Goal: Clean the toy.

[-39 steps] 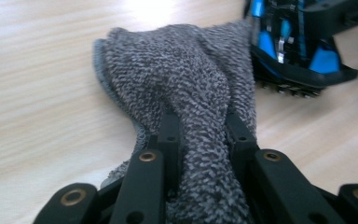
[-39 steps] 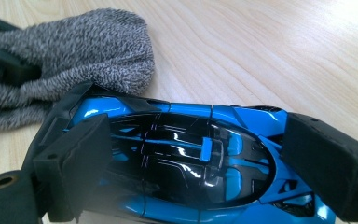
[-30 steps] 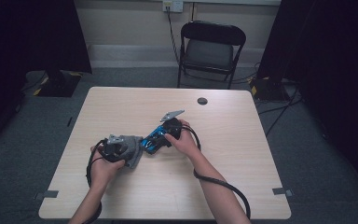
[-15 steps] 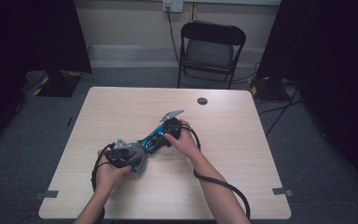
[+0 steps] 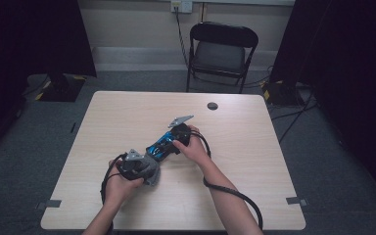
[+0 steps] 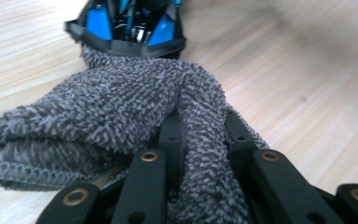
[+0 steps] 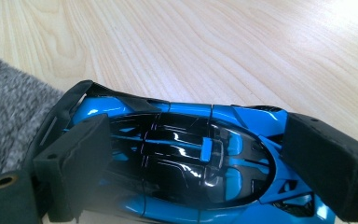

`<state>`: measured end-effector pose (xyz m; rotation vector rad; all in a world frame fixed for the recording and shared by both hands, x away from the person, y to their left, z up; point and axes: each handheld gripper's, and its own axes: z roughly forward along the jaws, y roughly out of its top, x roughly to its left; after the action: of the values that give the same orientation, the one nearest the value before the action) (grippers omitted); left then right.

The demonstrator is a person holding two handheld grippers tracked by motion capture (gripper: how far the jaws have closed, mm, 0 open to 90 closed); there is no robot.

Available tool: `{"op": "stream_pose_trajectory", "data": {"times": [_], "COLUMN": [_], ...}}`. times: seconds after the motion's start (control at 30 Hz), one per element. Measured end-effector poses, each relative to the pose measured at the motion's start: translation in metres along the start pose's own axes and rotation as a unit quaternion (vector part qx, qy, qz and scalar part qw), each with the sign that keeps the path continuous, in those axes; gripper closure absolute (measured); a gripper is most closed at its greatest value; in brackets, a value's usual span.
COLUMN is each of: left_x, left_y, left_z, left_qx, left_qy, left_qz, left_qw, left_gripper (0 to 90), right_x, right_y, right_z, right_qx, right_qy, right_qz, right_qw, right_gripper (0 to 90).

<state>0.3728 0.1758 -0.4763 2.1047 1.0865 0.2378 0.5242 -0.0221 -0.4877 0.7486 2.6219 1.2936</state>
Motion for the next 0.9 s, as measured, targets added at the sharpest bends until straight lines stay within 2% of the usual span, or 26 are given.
{"op": "stream_pose_trajectory", "data": {"times": [0.57,0.77,0.9], "left_x": [-0.023,-0.03,-0.036], "left_y": [0.006,0.009,0.011], "left_z": [0.009,0.011,0.013], "left_qx": [0.005,0.002,0.001], "left_qy": [-0.024,-0.042,-0.056], "left_qz": [0.034,0.041,0.053], "left_qw": [0.9991,0.9983,0.997], "left_gripper": [74.2,74.1,74.0], "right_x": [0.0,0.0,0.001], "right_y": [0.0,0.0,-0.001], "right_z": [0.0,0.0,0.0], "right_qx": [-0.001,-0.001,-0.003], "right_qy": [-0.001,0.0,0.0], "right_qz": [0.001,0.001,0.002], "right_qw": [1.0,1.0,1.0], "right_gripper": [7.9,7.9,7.9]}}
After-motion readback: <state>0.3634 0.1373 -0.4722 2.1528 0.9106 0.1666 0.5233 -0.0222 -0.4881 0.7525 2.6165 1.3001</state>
